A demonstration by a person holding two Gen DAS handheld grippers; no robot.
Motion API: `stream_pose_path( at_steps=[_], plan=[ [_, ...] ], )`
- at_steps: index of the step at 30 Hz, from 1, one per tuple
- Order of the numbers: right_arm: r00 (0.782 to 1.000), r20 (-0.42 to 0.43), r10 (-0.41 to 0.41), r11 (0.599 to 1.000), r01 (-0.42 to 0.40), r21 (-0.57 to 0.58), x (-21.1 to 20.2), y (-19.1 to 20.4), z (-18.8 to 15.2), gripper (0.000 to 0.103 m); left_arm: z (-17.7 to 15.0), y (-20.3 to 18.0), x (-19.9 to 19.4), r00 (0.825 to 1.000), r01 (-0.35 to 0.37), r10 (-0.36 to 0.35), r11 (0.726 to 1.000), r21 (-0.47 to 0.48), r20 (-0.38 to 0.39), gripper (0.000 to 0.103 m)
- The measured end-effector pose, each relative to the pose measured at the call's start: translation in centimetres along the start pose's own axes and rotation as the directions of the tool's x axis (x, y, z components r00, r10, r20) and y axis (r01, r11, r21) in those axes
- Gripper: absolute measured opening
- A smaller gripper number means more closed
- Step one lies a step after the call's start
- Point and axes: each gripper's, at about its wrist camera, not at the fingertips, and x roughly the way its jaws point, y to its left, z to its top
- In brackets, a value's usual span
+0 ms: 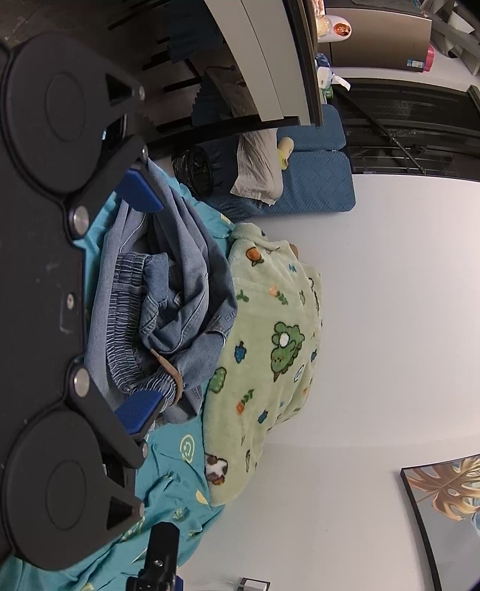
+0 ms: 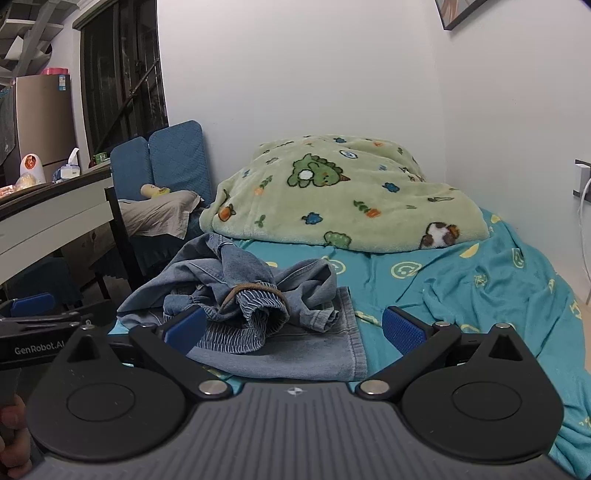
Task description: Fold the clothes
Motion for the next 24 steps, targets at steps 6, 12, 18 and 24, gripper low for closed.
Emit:
stream_pose_path(
  at_steps=[6, 12, 18, 24],
  plan=[
    [1.000, 0.009, 0.005, 1.000, -0.005, -0.003, 0.1, 0.1, -0.5, 0.103, -0.1, 0.1, 0.5, 1.000, -0.008, 0.008, 1.000, 0.018, -0.008, 0.103],
    [1.000, 0.009, 0.005, 1.000, -0.005, 0.006, -0.2, 0.0, -0.5, 0.103, -0.5, 0.1, 0.9, 1.000, -0.013, 0.013, 1.000, 0.019, -0.007, 0.103],
    [1.000, 0.006, 0.014, 1.000, -0.014, 0.014, 0.0, -0.2, -0.5, 0.103, -0.5, 0.1, 0.8, 1.000, -0.019, 0.019, 0.999, 0.027, -0.007, 0.103],
    [1.000, 0.005, 0.016, 1.000, -0.017, 0.022, 0.1, -0.4, -0.5, 0.103, -0.3, -0.6, 1.2, 1.000, -0.025, 0.026, 0.999, 0.029, -0.018, 0.103]
  ],
)
